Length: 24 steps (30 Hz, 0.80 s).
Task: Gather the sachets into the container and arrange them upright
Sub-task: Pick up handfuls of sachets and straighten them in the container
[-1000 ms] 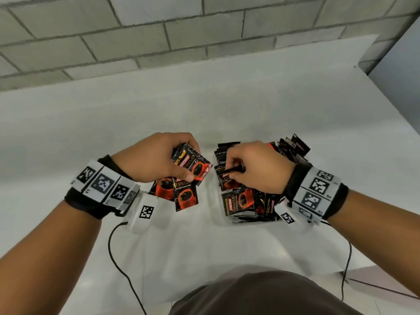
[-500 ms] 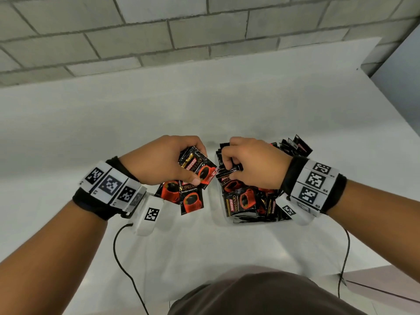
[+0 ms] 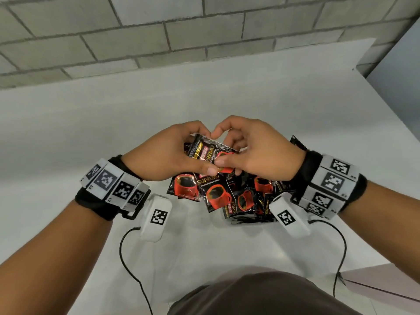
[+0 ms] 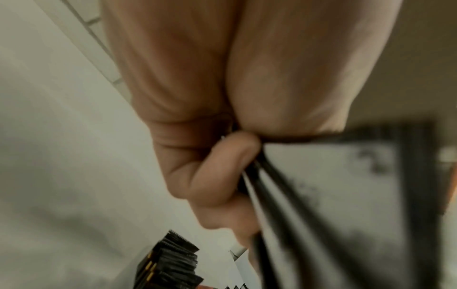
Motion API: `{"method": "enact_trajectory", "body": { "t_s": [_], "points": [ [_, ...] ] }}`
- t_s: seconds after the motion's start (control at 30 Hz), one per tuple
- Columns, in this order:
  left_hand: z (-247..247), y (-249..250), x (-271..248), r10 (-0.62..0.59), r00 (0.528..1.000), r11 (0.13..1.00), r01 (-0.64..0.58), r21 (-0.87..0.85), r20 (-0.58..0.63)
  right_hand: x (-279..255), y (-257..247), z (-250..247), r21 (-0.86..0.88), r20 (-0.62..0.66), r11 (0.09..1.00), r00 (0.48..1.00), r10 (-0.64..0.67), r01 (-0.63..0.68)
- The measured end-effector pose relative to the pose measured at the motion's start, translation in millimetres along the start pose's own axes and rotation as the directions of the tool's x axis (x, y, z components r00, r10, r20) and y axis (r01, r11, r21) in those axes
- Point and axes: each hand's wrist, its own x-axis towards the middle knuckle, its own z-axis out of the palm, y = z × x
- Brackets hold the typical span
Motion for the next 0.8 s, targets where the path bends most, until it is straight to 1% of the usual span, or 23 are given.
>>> {"method": "enact_trajectory", "body": {
  "t_s": [0.1, 0.17, 0.23, 0.3, 0.33, 0.4, 0.57, 0.6, 0.67, 0.73, 0.8],
  "points": [
    [4.5, -2.8, 2.0, -0.03, 1.0, 0.988, 0.029, -0.153, -0.004, 1.1, 5.5, -3.1, 0.001, -0.06, 0.999, 0.997, 0.041, -0.041],
    [7.7, -5.6, 1.5, -0.045, 0.999, 0.975, 0.043, -0.218, 0.0, 1.1, 9.9, -6.2, 0.014, -0.087, 0.998, 0.994, 0.07, -0.069],
    [10.4, -9.3, 1.4, -0.045, 0.999, 0.969, 0.04, -0.242, -0.013, -0.2, 13.8, -9.7, 0.075, -0.134, 0.993, 0.985, 0.105, -0.095],
    [10.7, -13.2, 2.1, -0.038, 0.998, 0.978, 0.025, -0.209, -0.058, -2.4, 15.5, -16.0, 0.182, -0.192, 0.978, 0.972, 0.137, -0.101],
    [9.8, -14.1, 2.2, -0.042, 0.995, 0.984, 0.026, -0.176, -0.086, -3.8, 14.9, -20.0, 0.217, -0.201, 0.971, 0.969, 0.146, -0.101],
    [8.6, -13.6, 1.9, -0.048, 0.99, 0.987, 0.027, -0.159, -0.13, -7.0, 13.3, -25.3, 0.222, -0.189, 0.969, 0.97, 0.151, -0.107],
    [9.8, -3.6, 3.2, -0.002, 0.982, 0.952, -0.057, -0.3, -0.191, -12.3, 23.5, -11.3, 0.079, -0.106, 0.975, 0.971, 0.214, -0.206],
    [10.7, -1.7, 3.6, 0.007, 0.98, 0.946, -0.071, -0.315, -0.198, -12.4, 26.0, -6.8, 0.091, -0.097, 0.971, 0.968, 0.231, -0.222],
    [12.2, 0.2, 4.4, 0.012, 0.977, 0.937, -0.085, -0.339, -0.213, -12.1, 28.4, -1.5, 0.183, -0.088, 0.954, 0.962, 0.257, -0.238],
    [12.4, -0.3, 4.4, 0.007, 0.974, 0.927, -0.091, -0.363, -0.226, -12.0, 26.7, -0.7, 0.263, -0.075, 0.938, 0.965, 0.251, -0.224],
    [10.9, -2.8, 3.2, 0.003, 0.973, 0.919, -0.094, -0.384, -0.231, -11.3, 27.8, -4.1, 0.229, -0.085, 0.95, 0.968, 0.236, -0.212]
  ]
}}
